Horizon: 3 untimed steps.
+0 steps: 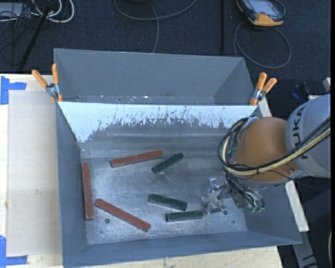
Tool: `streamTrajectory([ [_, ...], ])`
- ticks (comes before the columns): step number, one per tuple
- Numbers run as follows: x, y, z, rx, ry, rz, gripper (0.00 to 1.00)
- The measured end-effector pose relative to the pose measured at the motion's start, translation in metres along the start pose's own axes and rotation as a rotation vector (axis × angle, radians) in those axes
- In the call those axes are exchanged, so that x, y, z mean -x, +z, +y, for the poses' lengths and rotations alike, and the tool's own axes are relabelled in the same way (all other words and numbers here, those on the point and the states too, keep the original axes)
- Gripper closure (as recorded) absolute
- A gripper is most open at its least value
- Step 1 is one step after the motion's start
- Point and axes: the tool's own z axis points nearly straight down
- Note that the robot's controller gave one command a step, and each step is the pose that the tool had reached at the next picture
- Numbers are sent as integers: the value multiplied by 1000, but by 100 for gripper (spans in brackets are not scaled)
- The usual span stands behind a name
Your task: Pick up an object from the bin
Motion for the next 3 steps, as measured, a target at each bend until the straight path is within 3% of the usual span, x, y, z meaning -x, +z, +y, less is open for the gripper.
streamTrajectory([
  [1, 0, 0, 0, 0, 0, 0, 100],
  [2, 17, 2, 14, 1, -191, 4, 0],
  [3, 17, 2, 14, 1, -192, 4, 0],
])
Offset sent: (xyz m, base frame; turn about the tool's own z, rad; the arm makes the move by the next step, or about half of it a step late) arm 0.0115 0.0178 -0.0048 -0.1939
